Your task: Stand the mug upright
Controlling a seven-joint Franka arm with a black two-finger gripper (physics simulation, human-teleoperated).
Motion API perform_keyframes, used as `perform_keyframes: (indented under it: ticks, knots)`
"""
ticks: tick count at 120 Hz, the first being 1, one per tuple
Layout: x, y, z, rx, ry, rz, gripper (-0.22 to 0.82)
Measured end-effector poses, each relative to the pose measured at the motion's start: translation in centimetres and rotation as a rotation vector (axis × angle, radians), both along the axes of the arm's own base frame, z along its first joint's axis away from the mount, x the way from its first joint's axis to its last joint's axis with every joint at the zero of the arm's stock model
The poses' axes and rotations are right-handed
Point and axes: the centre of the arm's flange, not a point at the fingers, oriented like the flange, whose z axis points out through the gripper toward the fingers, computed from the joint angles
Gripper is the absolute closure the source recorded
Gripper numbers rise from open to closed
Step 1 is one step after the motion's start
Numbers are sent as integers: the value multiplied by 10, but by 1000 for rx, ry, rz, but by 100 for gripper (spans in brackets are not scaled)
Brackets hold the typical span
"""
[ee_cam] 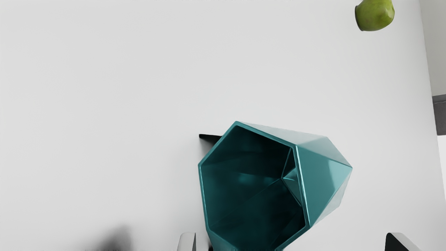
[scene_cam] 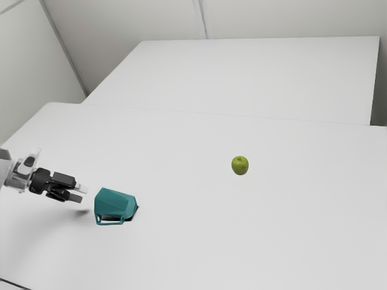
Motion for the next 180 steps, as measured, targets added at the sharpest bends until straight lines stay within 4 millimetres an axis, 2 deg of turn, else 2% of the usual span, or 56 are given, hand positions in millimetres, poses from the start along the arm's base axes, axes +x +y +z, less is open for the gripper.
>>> perform_keyframes:
  ticks: [27,58,152,163,180]
  knots:
    - [2,-1,0,13,-14,-11,1]
    - [10,-12,0,19,-23,-47,1]
    - [34,-78,-10,11,-13,-207,2]
    - [35,-83,-11,10,-12,-217,9]
    - [36,-85,-11,10,-14,-223,32]
